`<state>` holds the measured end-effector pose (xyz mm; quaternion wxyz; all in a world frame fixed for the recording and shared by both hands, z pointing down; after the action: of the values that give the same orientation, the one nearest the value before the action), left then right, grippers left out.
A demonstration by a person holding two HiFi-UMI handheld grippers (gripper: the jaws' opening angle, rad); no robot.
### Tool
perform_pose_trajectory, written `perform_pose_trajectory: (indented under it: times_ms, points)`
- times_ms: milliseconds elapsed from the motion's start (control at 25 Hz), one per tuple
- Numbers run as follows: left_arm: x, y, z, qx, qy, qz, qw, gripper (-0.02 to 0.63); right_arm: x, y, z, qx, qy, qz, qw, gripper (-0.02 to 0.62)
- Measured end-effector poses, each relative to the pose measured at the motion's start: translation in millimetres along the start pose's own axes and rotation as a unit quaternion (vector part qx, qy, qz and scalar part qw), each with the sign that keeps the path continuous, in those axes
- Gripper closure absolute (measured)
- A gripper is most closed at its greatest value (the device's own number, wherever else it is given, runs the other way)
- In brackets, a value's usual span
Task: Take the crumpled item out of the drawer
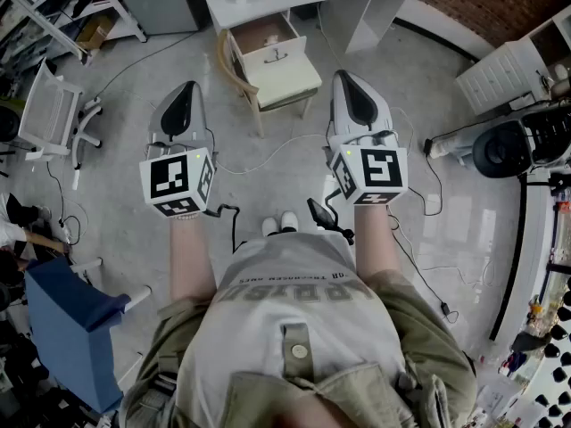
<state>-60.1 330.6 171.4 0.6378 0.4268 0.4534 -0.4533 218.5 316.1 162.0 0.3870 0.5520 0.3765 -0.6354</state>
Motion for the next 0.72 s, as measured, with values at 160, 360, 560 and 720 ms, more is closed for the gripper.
perform_pose_trajectory:
  times_ms: [160,360,560,720]
  points:
    - [-4,2,4,-0.001,-0.003,-0.002,1.0000,0.600,-4,1,2,0.000,-0.002,-0.003,1.000,0.595]
    - [-4,9,5,-0.002,-0.003,-0.002,1.0000,0.600,-7,4,-1,0.003,-0.001,-0.009,1.000,0.595]
    - [-1,13,6,0.000,-0.005,-0.001,1.0000,0.599,-6,7,-2,0.007,0.000,-0.010,1.000,0.595]
    - [-5,19,8,0.000,-0.012,-0.002,0.9999,0.599,-18,10,0,0.014,-0.014,-0.006,1.000,0.595]
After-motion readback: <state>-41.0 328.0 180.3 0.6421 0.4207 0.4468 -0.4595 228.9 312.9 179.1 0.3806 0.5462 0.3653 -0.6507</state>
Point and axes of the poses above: the fingertips, and each gripper's own axes: z forward along the fingers, y to its right, x out of its top, the point moved 8 cm from there along -z, backward along the fingers, and after that the axes turned 10 degrees about -y, right-handed, at the moved point
